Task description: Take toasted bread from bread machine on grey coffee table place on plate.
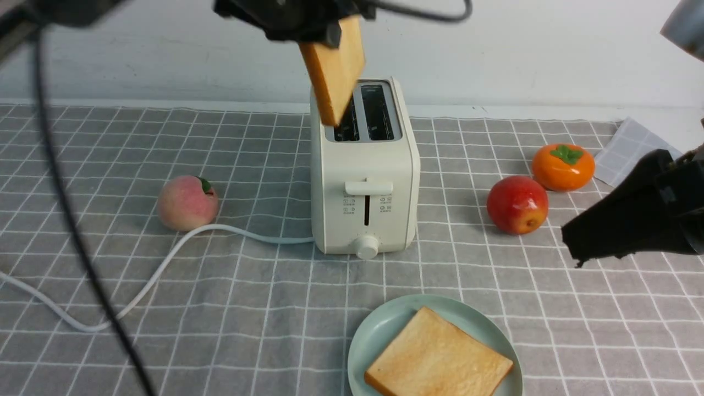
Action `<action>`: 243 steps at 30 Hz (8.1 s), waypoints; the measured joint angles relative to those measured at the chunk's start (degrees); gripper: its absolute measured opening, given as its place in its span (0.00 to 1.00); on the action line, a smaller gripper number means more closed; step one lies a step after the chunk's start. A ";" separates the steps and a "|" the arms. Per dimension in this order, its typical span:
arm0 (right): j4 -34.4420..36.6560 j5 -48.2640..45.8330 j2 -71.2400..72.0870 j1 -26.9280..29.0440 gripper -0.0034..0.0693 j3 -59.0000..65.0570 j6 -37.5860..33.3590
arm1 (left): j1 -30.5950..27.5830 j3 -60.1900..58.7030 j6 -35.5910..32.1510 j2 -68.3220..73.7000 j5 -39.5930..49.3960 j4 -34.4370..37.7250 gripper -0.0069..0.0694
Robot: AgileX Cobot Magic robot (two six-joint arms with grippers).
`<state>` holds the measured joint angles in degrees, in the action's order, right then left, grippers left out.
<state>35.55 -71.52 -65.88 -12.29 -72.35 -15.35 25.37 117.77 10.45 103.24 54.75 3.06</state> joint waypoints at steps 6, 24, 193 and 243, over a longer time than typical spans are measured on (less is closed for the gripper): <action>-0.72 0.00 0.00 0.00 0.69 0.00 0.00 | 0.01 -6.96 -10.11 -20.04 10.23 5.66 0.22; 0.50 -0.06 0.00 0.00 0.68 0.00 -0.06 | 0.07 -65.07 -61.03 -11.85 -15.81 83.17 0.22; -24.30 43.36 56.65 0.00 0.16 50.80 6.00 | -16.22 -119.47 11.76 -103.87 -32.70 -13.38 0.10; -24.30 43.39 56.65 0.00 0.25 50.80 6.00 | -17.43 -119.49 -6.23 -103.87 -31.70 -4.67 0.17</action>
<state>11.25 -28.14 -9.24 -12.29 -21.55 -9.34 7.94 -1.72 4.21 -0.63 23.05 -1.61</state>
